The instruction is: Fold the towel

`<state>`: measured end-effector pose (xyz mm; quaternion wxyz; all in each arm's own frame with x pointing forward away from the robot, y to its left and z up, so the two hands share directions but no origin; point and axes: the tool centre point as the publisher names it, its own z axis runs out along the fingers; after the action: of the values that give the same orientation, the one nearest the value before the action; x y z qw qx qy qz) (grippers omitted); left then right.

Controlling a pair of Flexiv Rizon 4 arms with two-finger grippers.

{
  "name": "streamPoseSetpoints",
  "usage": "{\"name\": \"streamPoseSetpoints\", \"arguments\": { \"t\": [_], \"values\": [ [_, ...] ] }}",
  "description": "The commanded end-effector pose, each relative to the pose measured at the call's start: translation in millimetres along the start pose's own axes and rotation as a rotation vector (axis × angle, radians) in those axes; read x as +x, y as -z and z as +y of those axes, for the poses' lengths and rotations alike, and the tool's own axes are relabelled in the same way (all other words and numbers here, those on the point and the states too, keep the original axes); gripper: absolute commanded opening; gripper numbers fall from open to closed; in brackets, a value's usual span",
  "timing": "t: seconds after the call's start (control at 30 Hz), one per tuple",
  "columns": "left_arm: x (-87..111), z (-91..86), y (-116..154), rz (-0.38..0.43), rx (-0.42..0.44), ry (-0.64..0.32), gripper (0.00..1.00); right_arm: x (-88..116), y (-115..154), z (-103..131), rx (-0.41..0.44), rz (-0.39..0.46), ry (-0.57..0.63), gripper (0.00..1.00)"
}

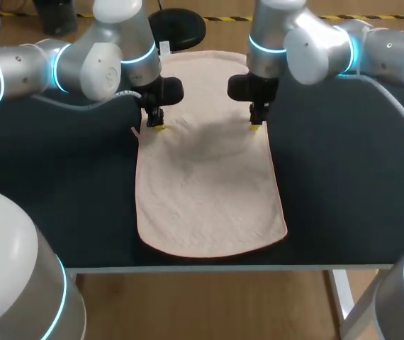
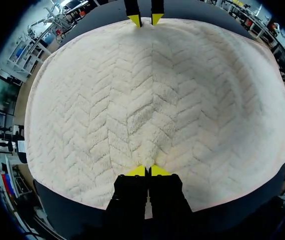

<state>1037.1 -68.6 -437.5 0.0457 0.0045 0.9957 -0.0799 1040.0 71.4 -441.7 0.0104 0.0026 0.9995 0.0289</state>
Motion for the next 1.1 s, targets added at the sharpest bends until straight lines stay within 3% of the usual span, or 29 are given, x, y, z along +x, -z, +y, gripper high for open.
{"name": "streamPoseSetpoints", "arguments": {
  "t": [0.03, 0.27, 0.47, 0.57, 0.73, 0.97, 1.1],
  "values": [
    [2.7, 0.4, 2.6, -0.004, 0.001, -0.002, 0.00, 2.2, 6.4, -1.0, -0.005, -0.011, 0.004, 0.00],
    [3.3, -2.5, 17.7, -0.024, 0.005, -0.001, 0.00, 5.3, 25.4, 1.7, -0.006, -0.050, 0.026, 0.00],
    [3.1, -4.8, 46.9, -0.059, 0.005, 0.034, 0.00, 6.7, 51.4, -0.9, -0.007, -0.098, 0.042, 0.00],
    [2.7, -6.5, 77.5, -0.123, 0.013, 0.065, 0.00, 3.9, 70.9, -3.2, -0.006, -0.142, 0.036, 0.00],
    [-5.9, -18.0, 135.8, -0.231, 0.003, 0.044, 0.00, -5.7, 132.1, 3.5, -0.062, -0.255, 0.083, 0.00],
    [-33.2, -34.1, 222.2, -0.407, 0.015, 0.026, 0.00, -28.6, 217.8, 9.8, -0.117, -0.381, 0.159, 0.00],
    [-54.4, -36.2, 261.8, -0.507, -0.017, 0.011, 0.00, -47.3, 257.0, 4.8, -0.078, -0.466, 0.189, 0.00]
  ]
}}
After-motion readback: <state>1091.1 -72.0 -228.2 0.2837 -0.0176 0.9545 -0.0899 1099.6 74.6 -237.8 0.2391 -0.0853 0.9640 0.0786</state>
